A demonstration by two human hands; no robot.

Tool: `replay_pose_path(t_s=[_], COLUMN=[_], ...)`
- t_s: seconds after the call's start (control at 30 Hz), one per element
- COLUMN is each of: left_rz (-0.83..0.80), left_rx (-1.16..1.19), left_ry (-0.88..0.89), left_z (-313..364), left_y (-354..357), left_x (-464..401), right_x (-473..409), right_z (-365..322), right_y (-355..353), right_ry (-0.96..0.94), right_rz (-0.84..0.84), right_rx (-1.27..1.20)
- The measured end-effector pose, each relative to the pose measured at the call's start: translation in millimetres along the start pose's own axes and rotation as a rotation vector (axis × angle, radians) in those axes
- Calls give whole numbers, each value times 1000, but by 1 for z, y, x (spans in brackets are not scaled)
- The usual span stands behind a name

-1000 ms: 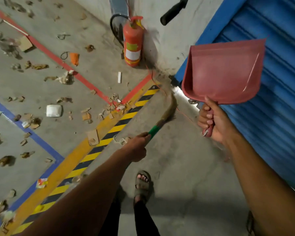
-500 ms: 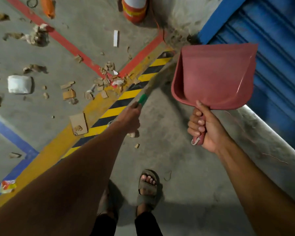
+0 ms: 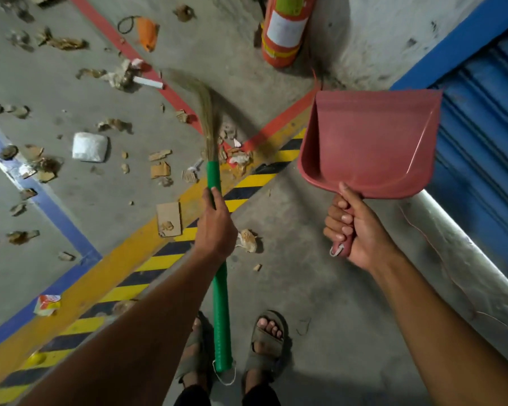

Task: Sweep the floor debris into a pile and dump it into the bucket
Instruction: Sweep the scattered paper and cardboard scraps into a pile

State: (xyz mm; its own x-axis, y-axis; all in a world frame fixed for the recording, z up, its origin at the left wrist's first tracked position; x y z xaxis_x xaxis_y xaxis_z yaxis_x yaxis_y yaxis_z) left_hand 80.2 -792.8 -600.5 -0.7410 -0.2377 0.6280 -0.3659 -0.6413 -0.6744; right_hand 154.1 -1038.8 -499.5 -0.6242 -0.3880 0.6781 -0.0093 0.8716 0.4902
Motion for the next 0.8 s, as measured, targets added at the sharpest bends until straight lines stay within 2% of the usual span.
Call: replay_pose_path(t_s=[0.2,0.3,0.4,0.63,0.73,0.8], left_rz=[-99,-172,-206,29,116,156], left_rx=[-116,-172,-242,-165,-151,-125], left_ry=[152,226,248,73,-65,-81], left_z=[20,13,-4,-40,-48,-51], left_y=[38,59,52,-48,-82,-88], left_x=[37,28,2,-85,-90,-73], right_x=[4,6,6,-19,-26,-24], right_z=[-3,9,23,35,35,35], right_y=[11,10,7,26,39,46], right_ry=[19,31,46,40,26,18], right_rz=[7,16,8,-64,-80,-75], right_rx=[18,15,15,41,51,55])
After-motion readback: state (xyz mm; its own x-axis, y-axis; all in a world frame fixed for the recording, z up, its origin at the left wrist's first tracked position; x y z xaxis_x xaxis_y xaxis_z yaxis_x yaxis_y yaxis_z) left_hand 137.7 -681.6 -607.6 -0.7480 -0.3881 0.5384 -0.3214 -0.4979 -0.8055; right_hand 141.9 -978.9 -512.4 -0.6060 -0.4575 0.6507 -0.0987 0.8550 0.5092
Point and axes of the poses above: each hand's wrist, its own x-axis away from the middle knuckle, its own y-axis out of the palm, z = x × y, the point moved 2 cm from there along -x, towards the middle knuckle, and after that the axes turned 9 degrees about -z, right-handed, at the moved point
